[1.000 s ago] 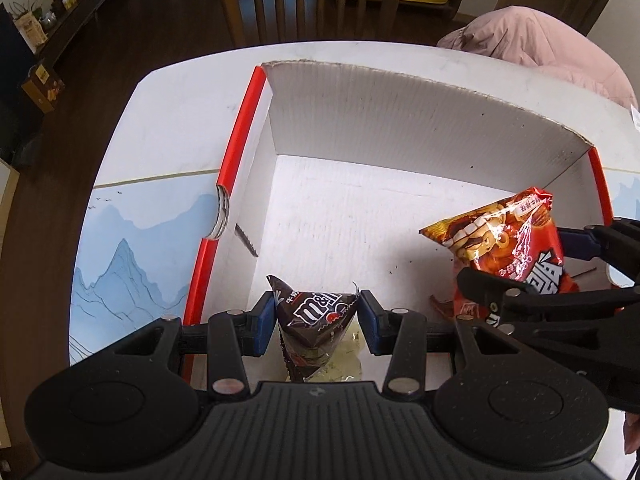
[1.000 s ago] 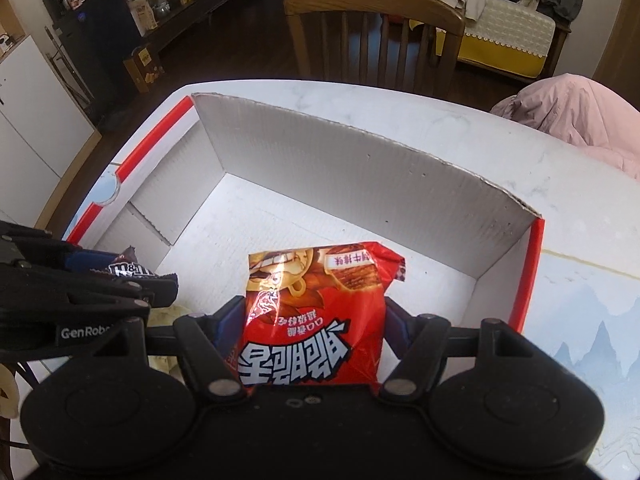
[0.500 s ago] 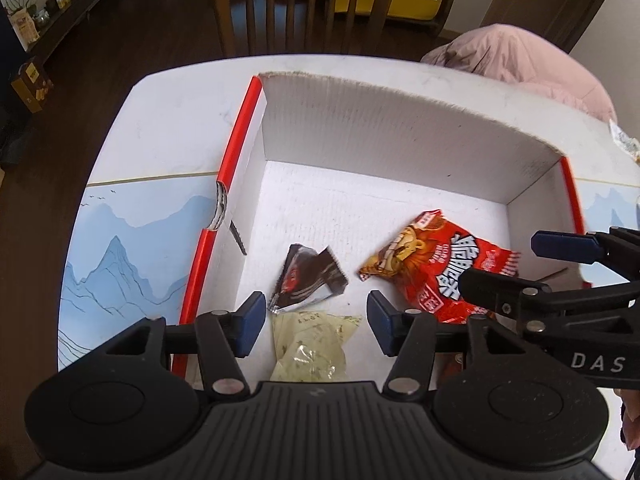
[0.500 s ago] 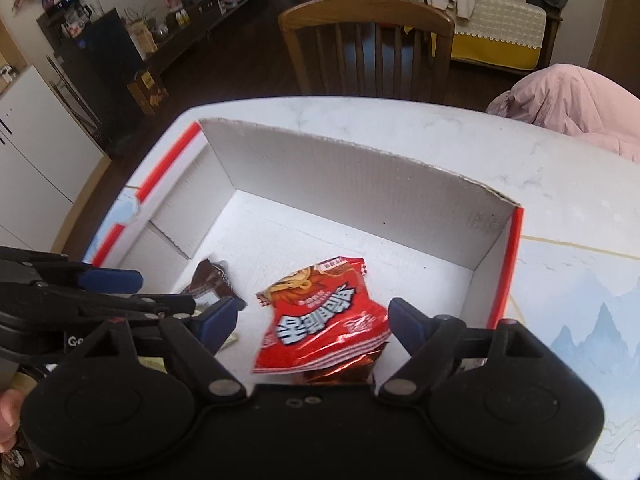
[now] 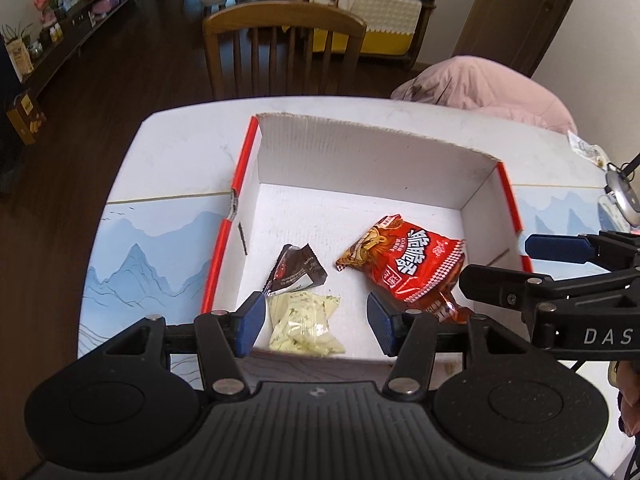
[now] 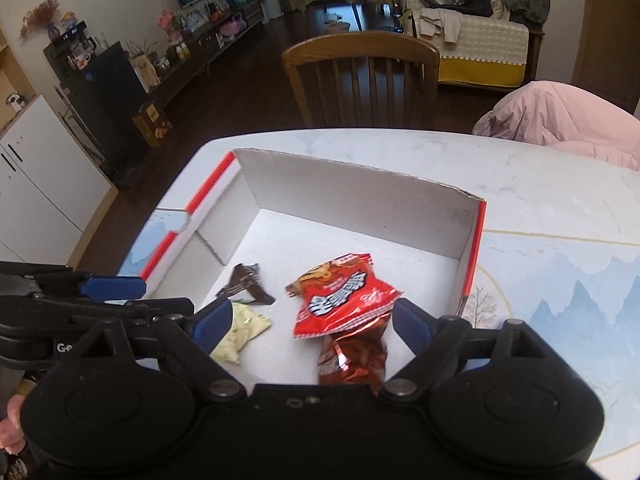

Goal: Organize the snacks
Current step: 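Withdraw both tools from the box back toward the remaining snacks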

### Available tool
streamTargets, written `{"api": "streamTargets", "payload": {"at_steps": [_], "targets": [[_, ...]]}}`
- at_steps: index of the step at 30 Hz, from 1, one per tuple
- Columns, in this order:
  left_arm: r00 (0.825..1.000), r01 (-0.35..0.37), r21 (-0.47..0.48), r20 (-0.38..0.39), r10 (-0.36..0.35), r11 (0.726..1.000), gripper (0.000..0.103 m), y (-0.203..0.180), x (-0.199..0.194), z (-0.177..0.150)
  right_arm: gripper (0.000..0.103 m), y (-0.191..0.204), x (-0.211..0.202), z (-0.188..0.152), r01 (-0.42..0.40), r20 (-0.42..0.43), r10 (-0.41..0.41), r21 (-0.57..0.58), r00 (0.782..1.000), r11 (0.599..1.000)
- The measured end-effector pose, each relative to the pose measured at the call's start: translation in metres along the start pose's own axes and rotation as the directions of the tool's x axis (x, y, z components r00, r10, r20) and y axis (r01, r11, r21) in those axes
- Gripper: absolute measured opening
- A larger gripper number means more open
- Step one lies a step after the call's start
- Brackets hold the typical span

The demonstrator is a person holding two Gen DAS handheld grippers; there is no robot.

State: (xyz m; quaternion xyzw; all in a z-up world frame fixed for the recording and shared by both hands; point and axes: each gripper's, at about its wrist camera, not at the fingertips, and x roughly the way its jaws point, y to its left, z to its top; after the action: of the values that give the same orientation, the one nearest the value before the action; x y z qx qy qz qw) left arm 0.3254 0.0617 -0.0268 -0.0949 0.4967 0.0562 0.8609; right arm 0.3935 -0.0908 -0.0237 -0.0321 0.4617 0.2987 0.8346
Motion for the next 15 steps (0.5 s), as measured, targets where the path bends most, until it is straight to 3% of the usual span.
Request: {"api": "streamTargets", "payload": {"at_steps": [15], "targets": [[0.990, 0.055, 0.031, 0.129, -0.058, 0.998, 0.059, 0.011, -0.077, -0.051, 0.094, 0.043, -0.069, -0.048, -0.061, 0.118, 0.064, -0.023, 0.991, 0.998]]}}
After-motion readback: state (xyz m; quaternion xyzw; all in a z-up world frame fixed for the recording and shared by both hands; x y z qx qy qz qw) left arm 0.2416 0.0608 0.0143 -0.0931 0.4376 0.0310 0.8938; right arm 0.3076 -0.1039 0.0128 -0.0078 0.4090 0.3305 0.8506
